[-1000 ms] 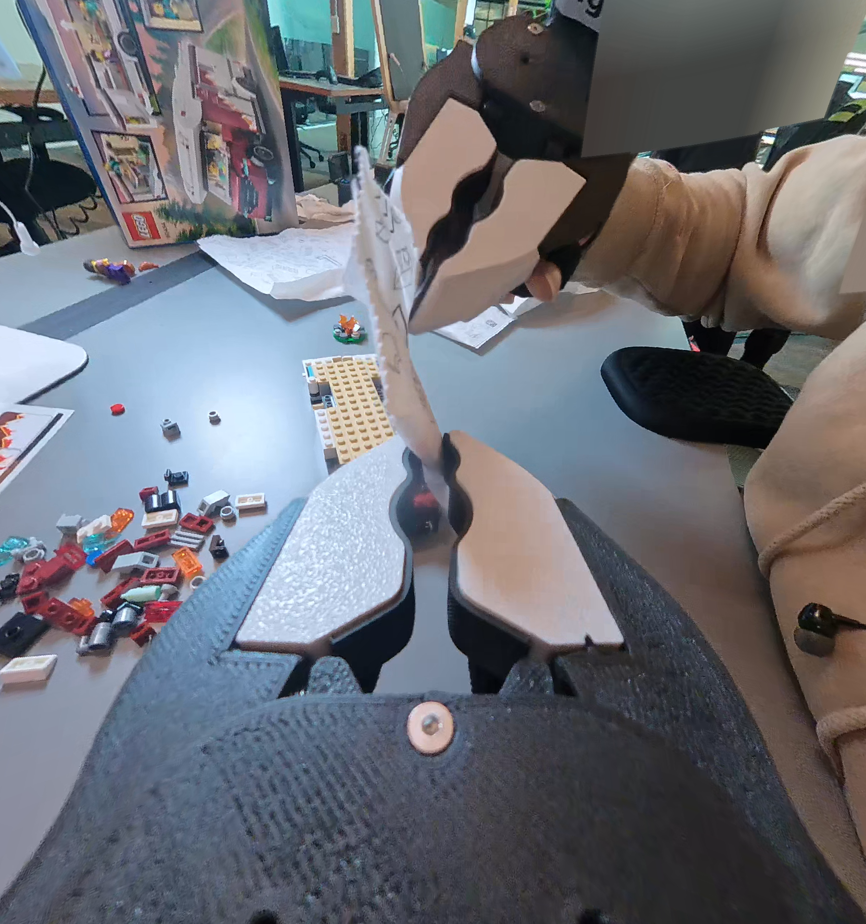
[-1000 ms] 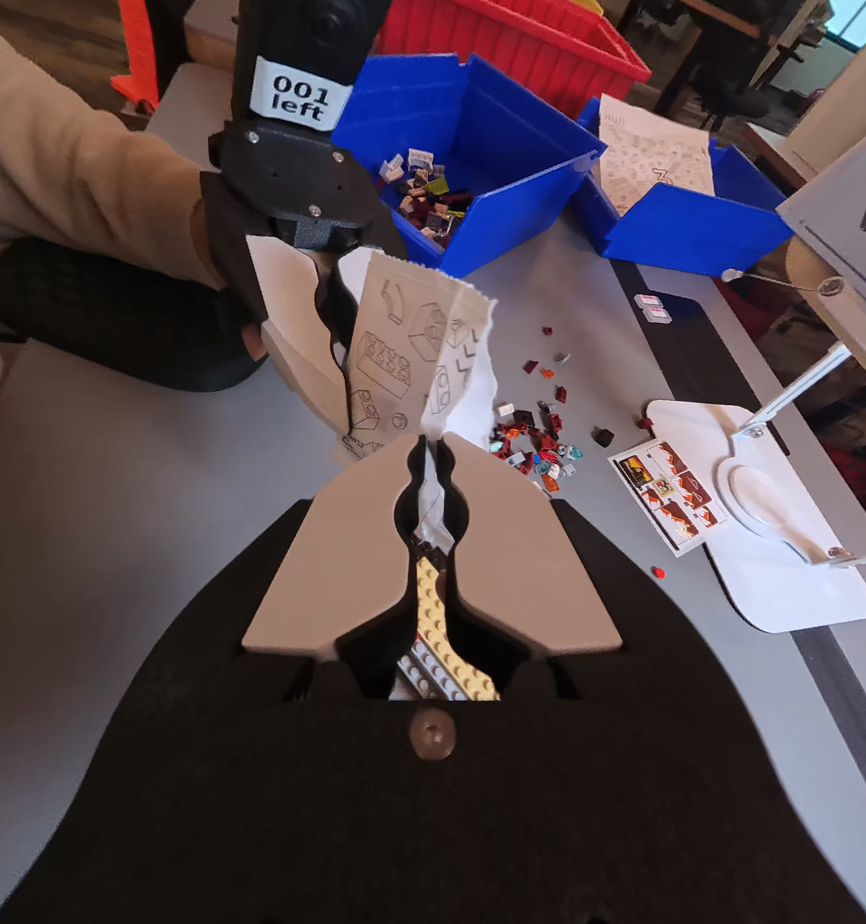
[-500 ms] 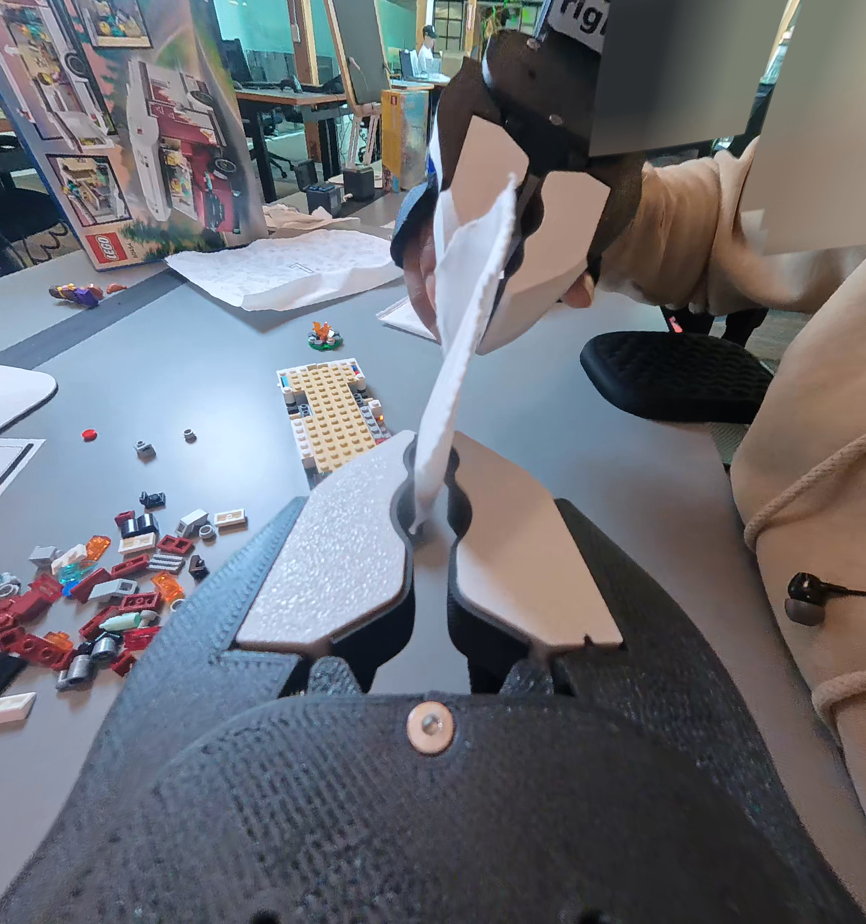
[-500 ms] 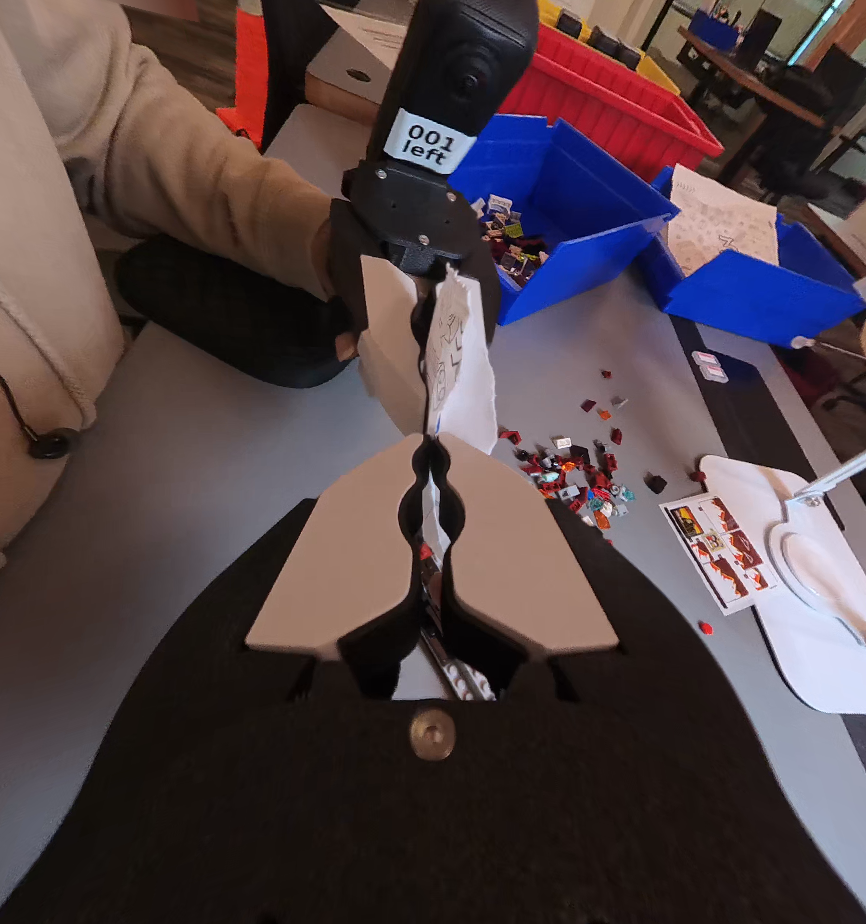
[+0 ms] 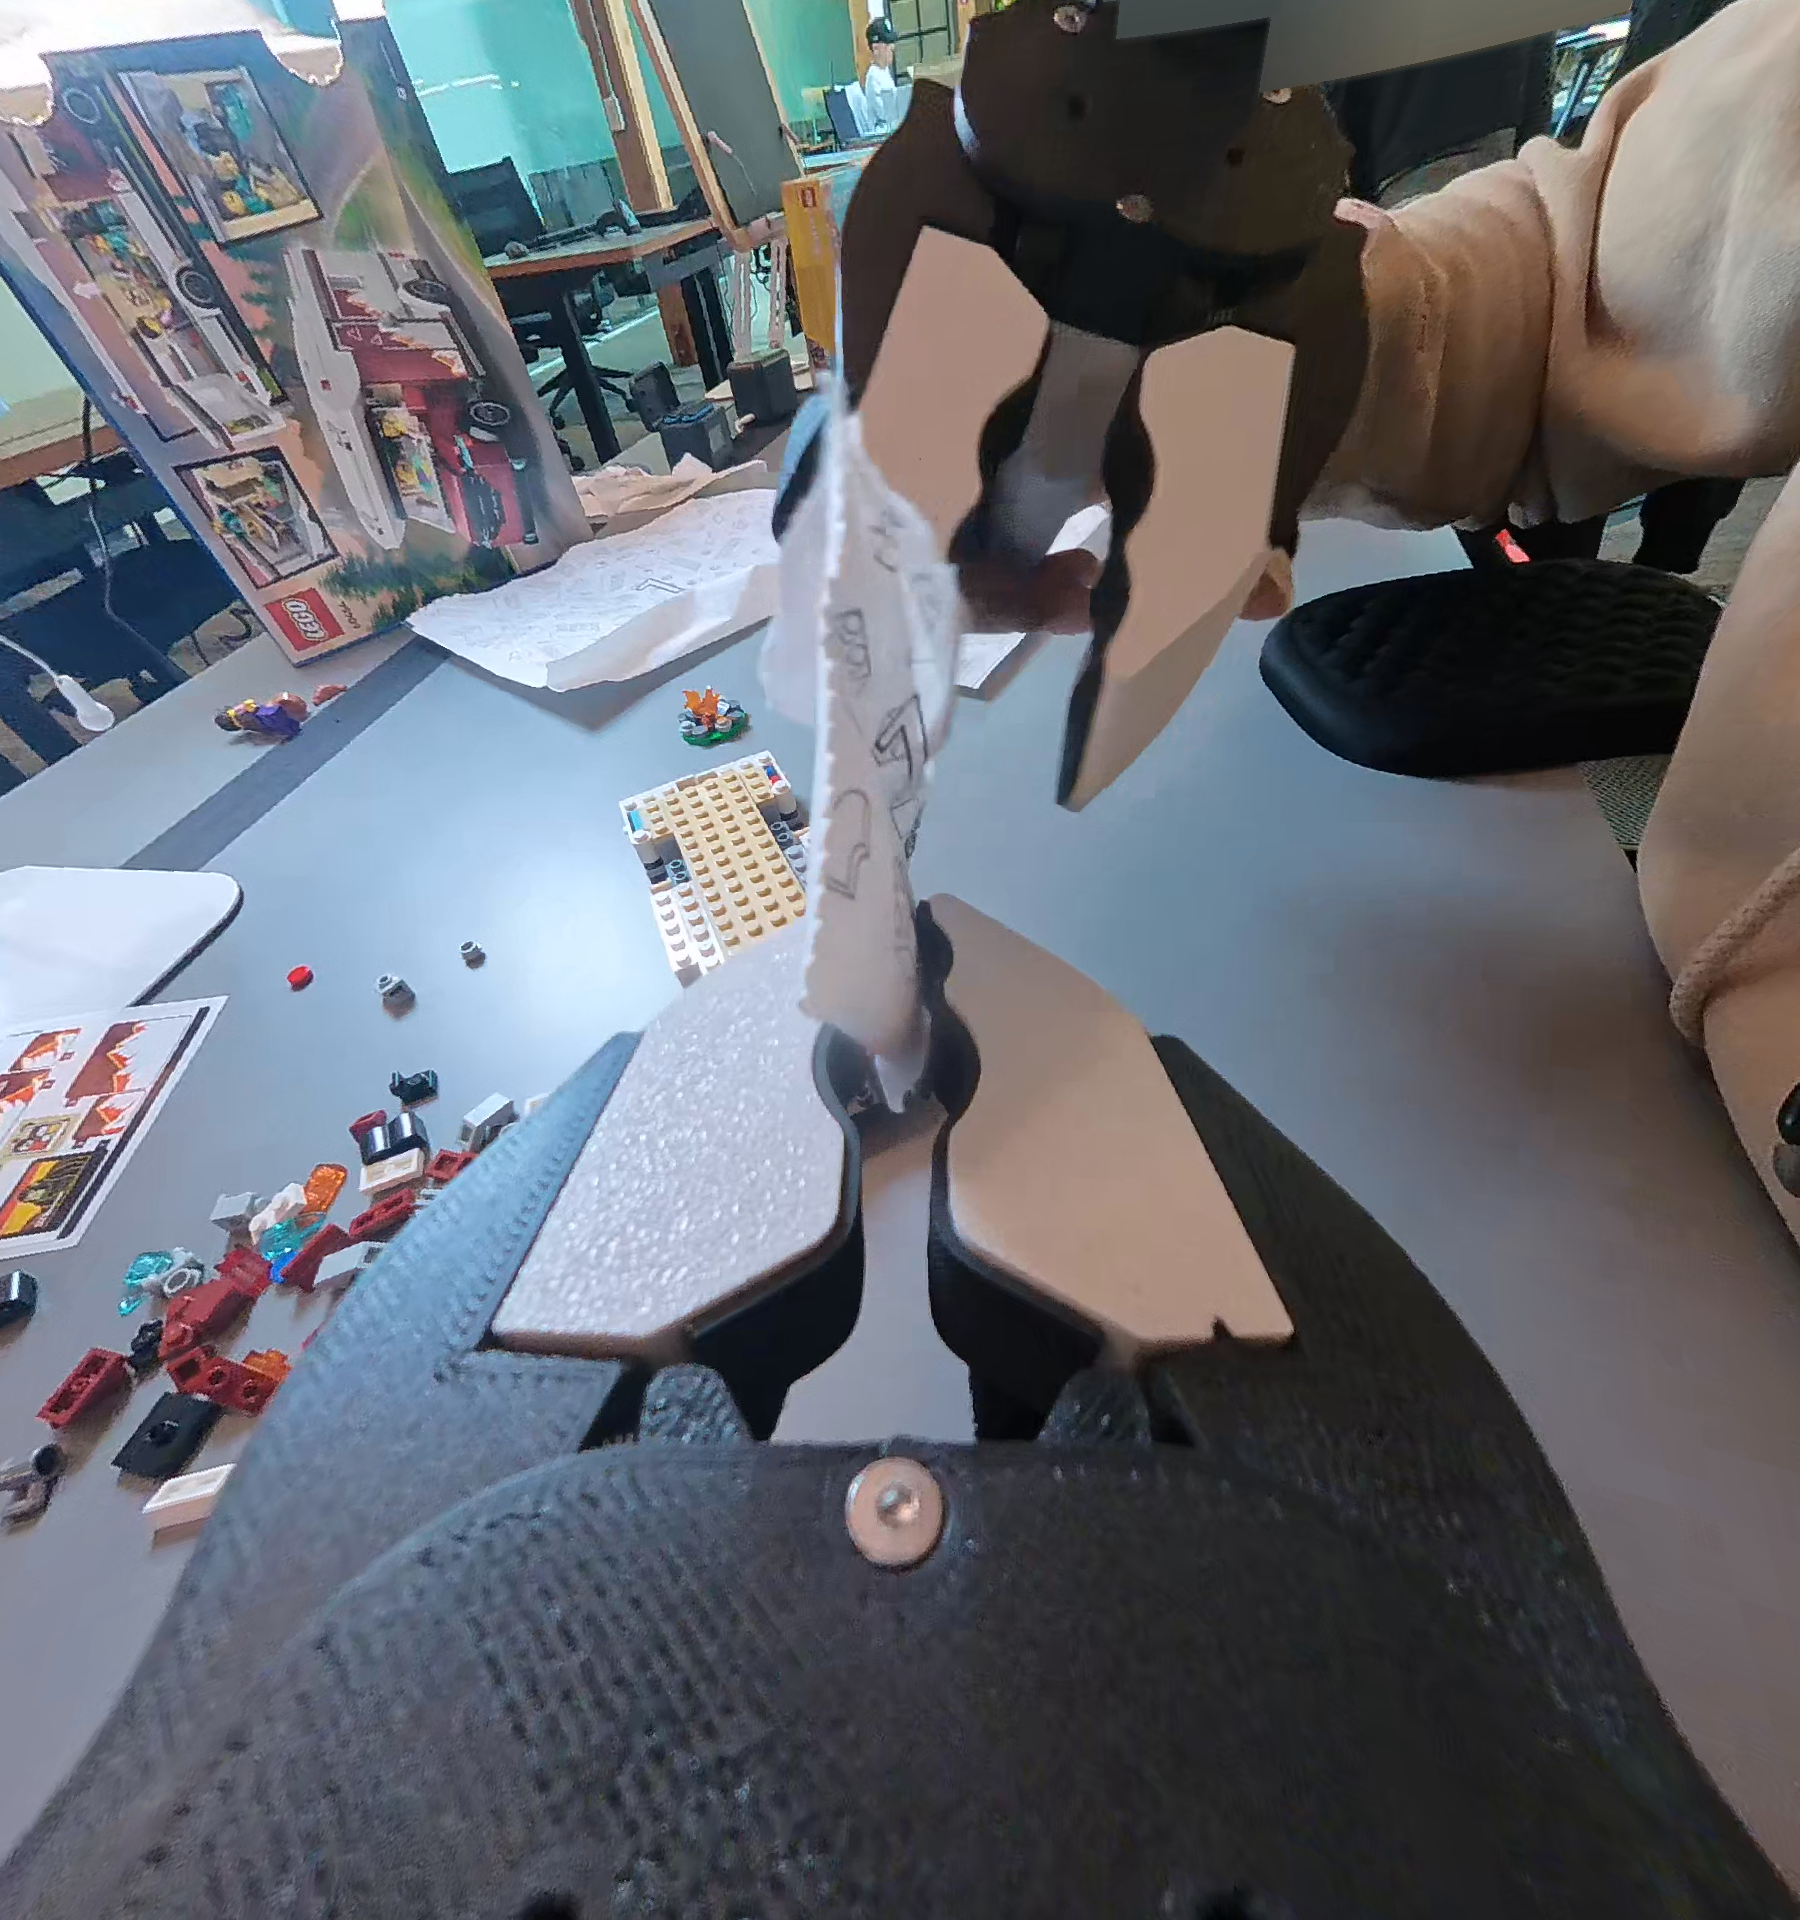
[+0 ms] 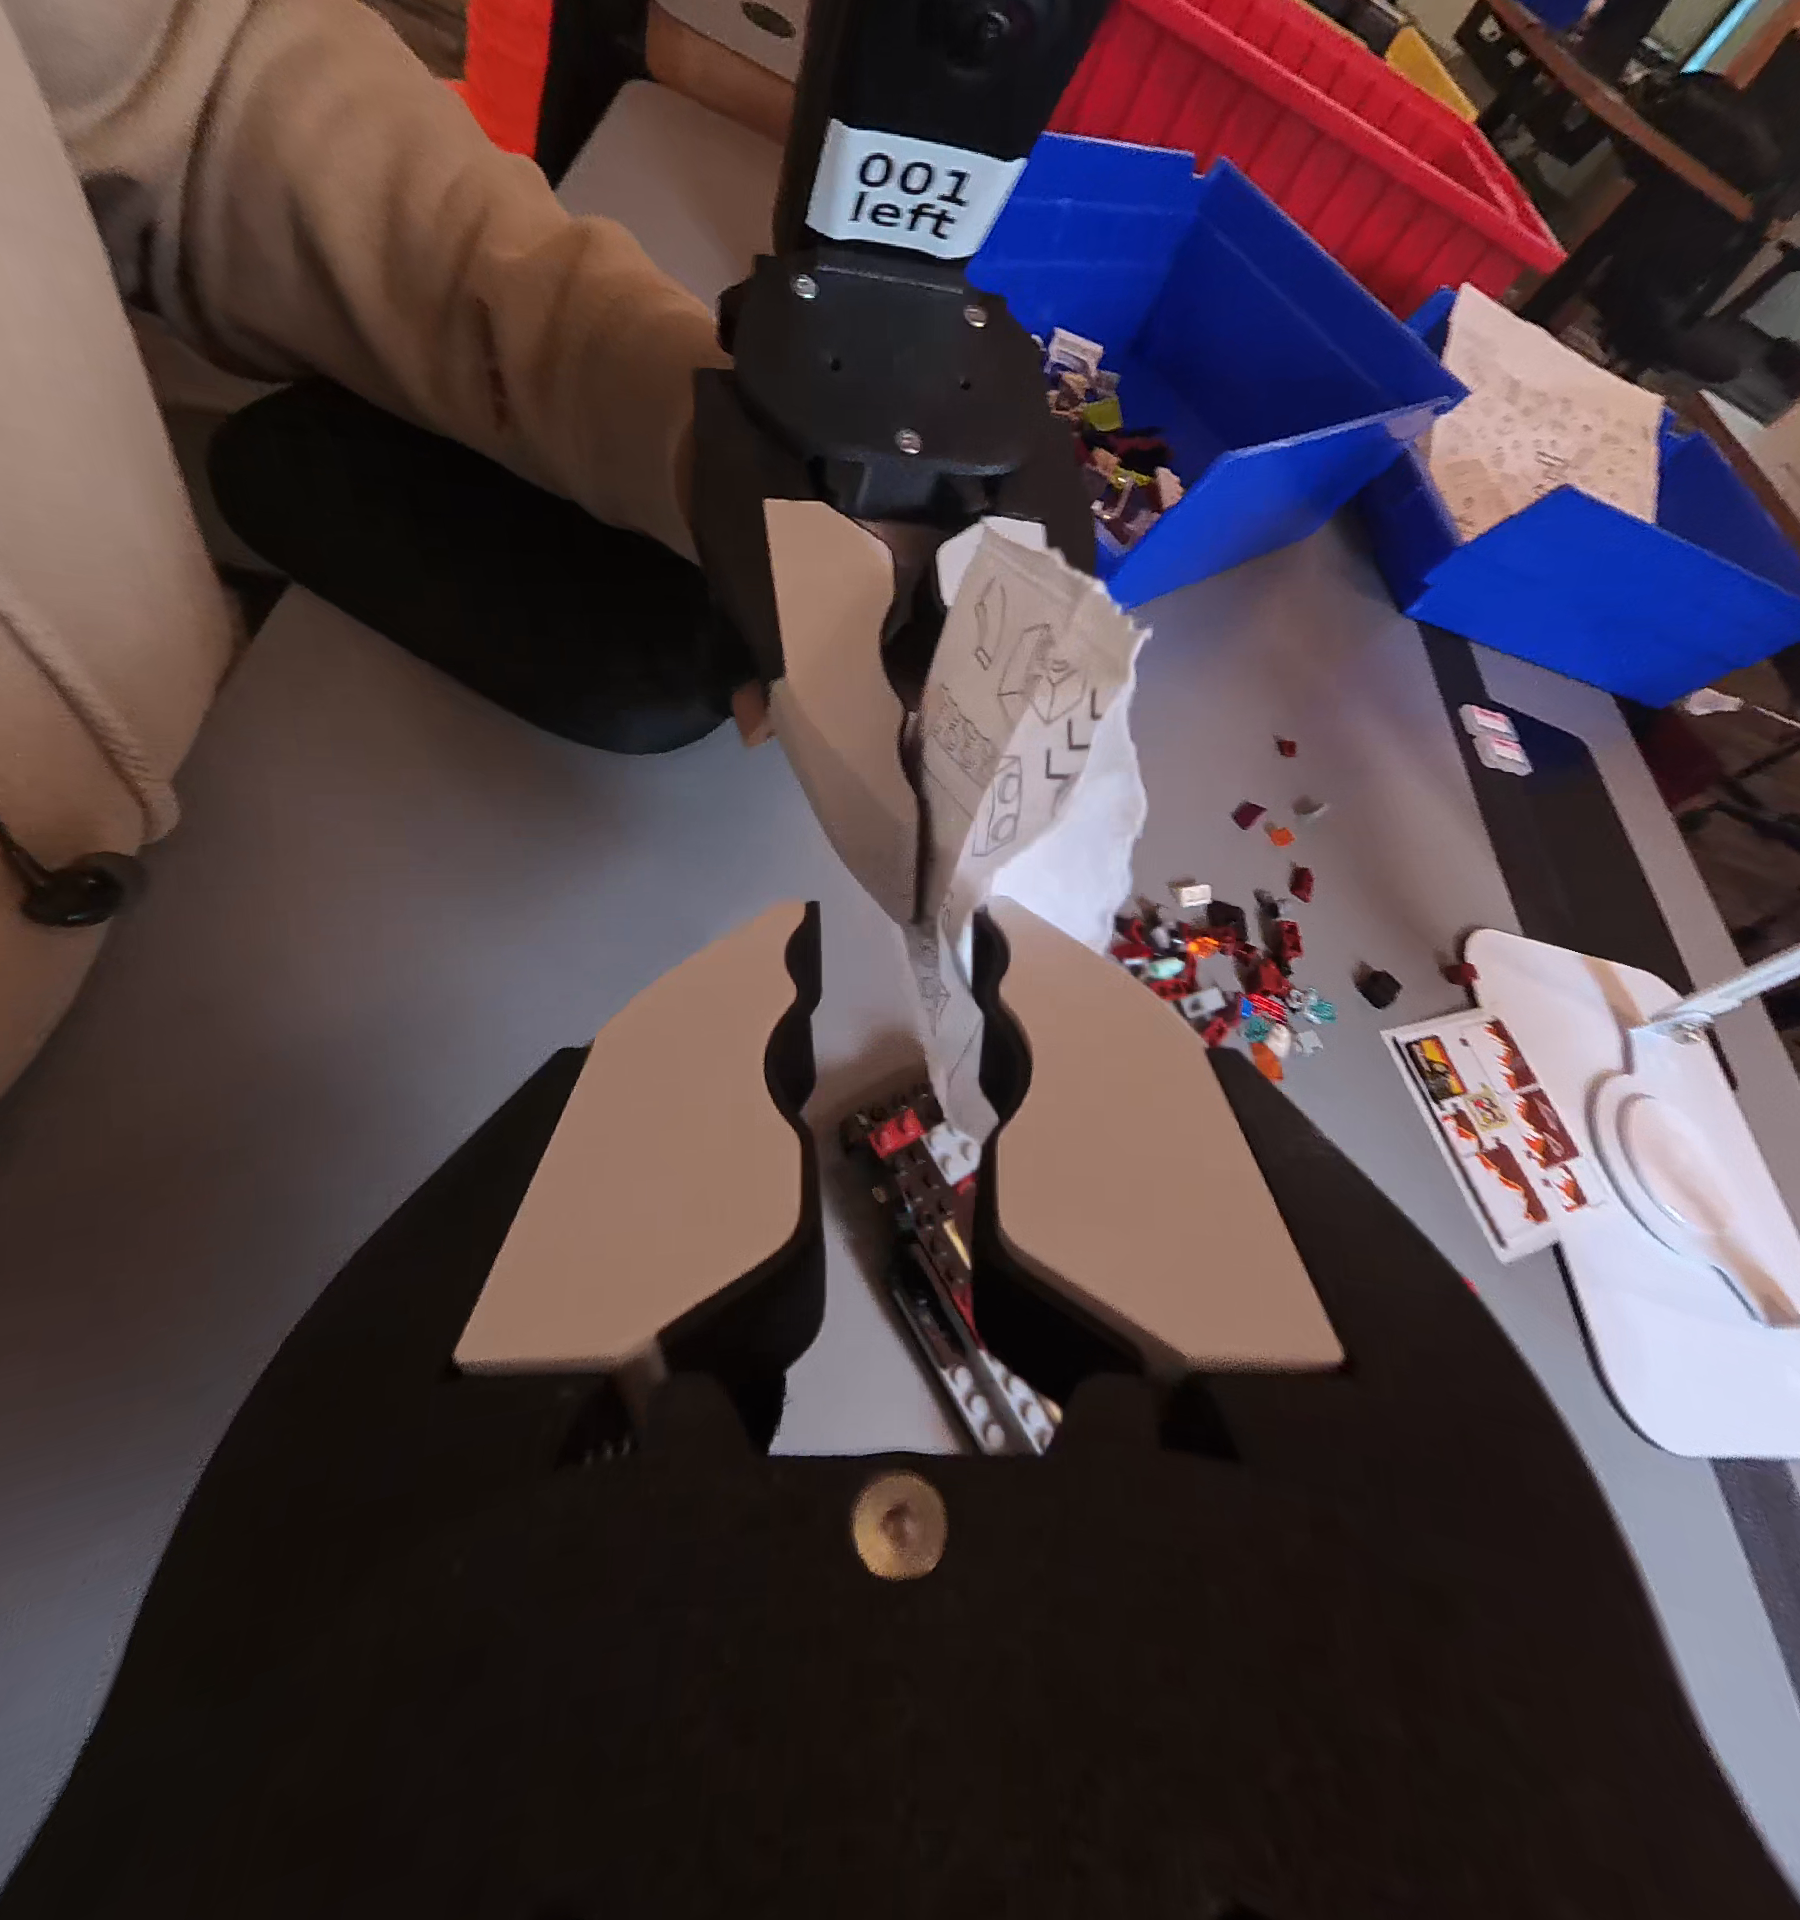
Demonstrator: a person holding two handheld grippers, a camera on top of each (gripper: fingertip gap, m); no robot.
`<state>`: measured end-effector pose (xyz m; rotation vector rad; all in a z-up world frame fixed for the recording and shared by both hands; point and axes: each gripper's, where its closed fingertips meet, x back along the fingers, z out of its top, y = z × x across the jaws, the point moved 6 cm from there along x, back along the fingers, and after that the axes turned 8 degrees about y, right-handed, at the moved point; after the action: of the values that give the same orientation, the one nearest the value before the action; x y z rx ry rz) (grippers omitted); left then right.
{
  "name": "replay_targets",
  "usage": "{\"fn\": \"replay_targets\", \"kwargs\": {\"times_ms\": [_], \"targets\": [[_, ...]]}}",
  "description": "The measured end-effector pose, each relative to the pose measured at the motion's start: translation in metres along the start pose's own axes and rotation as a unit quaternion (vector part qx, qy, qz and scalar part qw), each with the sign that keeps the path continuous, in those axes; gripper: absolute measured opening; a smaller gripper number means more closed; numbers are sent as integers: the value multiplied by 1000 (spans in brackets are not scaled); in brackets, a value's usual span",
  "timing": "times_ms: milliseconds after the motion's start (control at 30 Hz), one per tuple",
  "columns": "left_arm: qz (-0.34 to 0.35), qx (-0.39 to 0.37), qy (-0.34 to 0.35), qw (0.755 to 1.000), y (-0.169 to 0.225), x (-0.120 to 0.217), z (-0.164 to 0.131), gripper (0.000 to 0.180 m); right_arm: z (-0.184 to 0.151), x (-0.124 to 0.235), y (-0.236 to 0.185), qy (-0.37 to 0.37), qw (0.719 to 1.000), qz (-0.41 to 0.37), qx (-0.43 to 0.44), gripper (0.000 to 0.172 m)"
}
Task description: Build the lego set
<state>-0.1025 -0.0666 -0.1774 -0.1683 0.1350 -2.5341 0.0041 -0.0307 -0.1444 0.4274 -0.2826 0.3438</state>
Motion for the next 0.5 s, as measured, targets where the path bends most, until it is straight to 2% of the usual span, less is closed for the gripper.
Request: {"fn": "replay_targets", "kwargs": {"times_ms": [100, 200, 300, 367, 433, 500], "targets": [[-10, -6, 1, 1000, 3, -1, 0, 6, -1, 3, -1, 2, 1000, 9, -4, 23], [-6, -18, -9, 1000, 5, -4, -3, 7, -2, 5, -8, 12, 999, 33, 1, 1], [-13, -28, -22, 999, 9, -6, -5, 6, -6, 3, -8, 10, 1000, 6, -1, 3], [-20, -30, -28, 999, 11, -7, -7, 6, -11, 1, -10, -3, 1000, 11, -1, 13], [-17, -26, -33, 999, 9, -7, -9, 7, -12, 3, -17, -7, 999, 46, -3, 7], [-19, -17, -32, 999, 9, -8, -8, 6, -11, 3, -16, -2, 999, 39, -8, 7]]}}
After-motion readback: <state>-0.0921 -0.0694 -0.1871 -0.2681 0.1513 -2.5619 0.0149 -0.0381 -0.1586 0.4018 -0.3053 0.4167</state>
